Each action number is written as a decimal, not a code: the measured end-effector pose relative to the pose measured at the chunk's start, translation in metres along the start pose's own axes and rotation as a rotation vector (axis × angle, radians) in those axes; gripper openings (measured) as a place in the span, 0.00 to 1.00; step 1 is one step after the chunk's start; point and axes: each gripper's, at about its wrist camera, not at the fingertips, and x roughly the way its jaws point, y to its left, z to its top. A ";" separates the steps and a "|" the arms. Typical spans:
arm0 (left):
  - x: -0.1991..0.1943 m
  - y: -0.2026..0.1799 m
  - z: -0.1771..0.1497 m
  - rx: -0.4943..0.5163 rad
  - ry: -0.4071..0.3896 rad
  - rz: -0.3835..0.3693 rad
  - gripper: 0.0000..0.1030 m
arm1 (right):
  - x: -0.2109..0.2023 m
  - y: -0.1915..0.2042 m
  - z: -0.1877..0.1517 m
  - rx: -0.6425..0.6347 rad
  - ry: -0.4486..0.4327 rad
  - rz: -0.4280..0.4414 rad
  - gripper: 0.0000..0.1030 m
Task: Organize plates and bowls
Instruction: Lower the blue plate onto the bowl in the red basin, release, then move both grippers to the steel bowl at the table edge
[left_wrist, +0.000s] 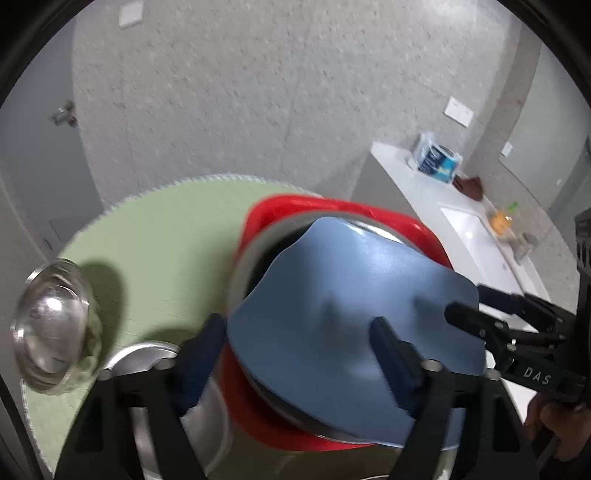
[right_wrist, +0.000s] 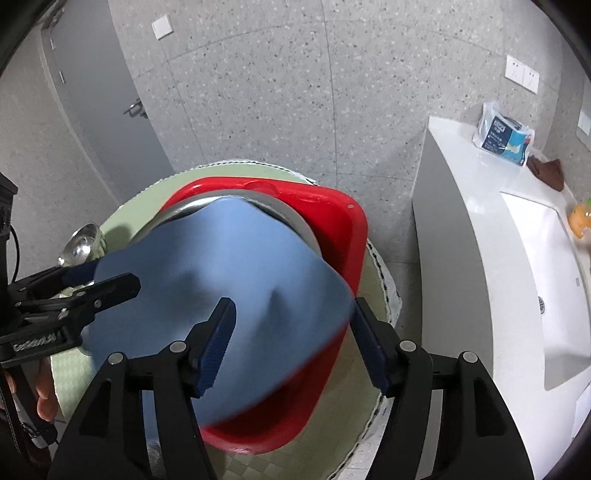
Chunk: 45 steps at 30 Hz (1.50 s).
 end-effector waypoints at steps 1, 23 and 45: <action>-0.004 0.001 -0.002 -0.002 -0.005 -0.008 0.77 | 0.000 0.002 -0.001 0.003 -0.002 -0.007 0.64; -0.156 0.061 -0.159 -0.046 -0.102 0.034 0.93 | -0.062 0.074 -0.097 0.151 -0.045 -0.026 0.69; -0.158 0.012 -0.194 0.000 0.002 0.095 0.98 | -0.050 0.088 -0.156 0.182 0.065 0.008 0.70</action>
